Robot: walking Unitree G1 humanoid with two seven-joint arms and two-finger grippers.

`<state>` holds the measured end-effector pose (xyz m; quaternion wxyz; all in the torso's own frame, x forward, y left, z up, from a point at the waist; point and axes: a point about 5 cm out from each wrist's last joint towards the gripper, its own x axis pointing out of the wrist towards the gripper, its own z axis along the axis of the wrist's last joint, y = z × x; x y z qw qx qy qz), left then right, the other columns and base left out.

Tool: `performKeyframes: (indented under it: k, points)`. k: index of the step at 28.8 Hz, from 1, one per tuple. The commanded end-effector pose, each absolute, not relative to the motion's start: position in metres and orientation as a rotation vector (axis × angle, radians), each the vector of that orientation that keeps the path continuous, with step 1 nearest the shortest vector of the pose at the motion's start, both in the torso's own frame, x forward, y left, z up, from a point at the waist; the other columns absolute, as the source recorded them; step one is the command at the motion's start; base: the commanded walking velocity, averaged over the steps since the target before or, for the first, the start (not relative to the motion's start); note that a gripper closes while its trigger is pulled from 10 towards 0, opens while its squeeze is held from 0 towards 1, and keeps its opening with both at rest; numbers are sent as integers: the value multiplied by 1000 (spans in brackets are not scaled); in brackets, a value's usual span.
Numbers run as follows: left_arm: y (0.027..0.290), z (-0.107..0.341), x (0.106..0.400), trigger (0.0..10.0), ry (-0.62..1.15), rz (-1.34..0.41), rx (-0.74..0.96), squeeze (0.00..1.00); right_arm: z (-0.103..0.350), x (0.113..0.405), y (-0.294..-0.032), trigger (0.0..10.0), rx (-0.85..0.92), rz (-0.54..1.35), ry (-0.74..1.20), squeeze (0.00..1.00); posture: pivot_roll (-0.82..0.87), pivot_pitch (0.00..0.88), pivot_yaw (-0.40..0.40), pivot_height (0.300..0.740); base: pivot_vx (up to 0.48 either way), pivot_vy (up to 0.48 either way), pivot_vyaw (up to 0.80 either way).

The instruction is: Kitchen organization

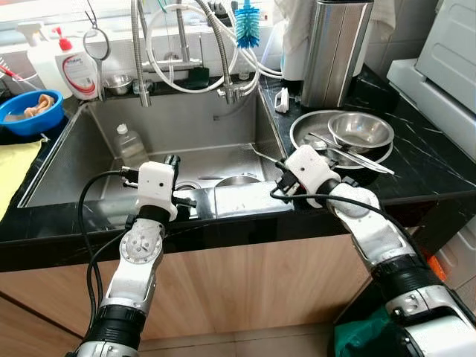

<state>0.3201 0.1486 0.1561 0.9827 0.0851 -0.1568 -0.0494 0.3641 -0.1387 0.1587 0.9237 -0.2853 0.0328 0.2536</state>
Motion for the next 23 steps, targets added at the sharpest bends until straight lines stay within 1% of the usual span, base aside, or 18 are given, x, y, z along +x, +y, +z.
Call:
performKeyframes:
  k: [1,3,4,5,6,7,8,16,17,18,19,20,23]
  points:
    - [154,160,322,10000,-326,-87,181,0,159,367,-134,10000,-600,527,61,0,-196,0,46,731,0,0,0]
    - [155,160,322,10000,-324,-86,184,0,159,368,-134,10000,-594,528,60,0,-193,0,47,731,0,0,0]
    - [155,160,321,10000,-322,-84,185,0,159,369,-133,10000,-577,527,56,55,-193,0,47,731,0,0,0]
    - [155,159,321,10000,-321,-83,185,0,159,369,-133,10000,-572,527,54,55,-193,0,47,731,0,0,0]
    - [156,159,321,10000,-321,-82,185,0,159,370,-133,10000,-570,526,51,373,-193,0,49,731,0,0,0]
    - [156,159,321,10000,-321,-82,185,0,159,370,-133,10000,-570,526,51,373,-193,0,49,731,0,0,0]
    - [156,159,321,10000,-319,-81,186,0,160,370,-132,10000,-571,530,44,1000,-193,0,50,731,0,0,0]
    - [156,159,321,10000,-313,-81,186,0,161,368,-130,10000,-571,524,19,1000,-198,0,56,731,0,0,0]
    - [156,158,321,10000,-311,-82,187,0,162,368,-130,10000,-582,518,9,788,-200,0,57,731,0,0,0]
    - [156,158,321,10000,-309,-83,187,0,163,368,-130,10000,-594,507,-4,149,-200,0,57,731,0,0,0]
    - [156,157,321,10000,-308,-83,187,0,165,368,-130,10000,-600,493,-21,0,-200,0,57,731,0,0,0]
    - [156,157,321,10000,-308,-83,187,0,168,368,-130,10000,-598,470,-42,0,-200,0,57,731,0,0,0]
    - [156,158,321,10000,-308,-83,187,0,192,362,-137,10000,-529,325,-214,0,-205,0,57,731,0,0,0]
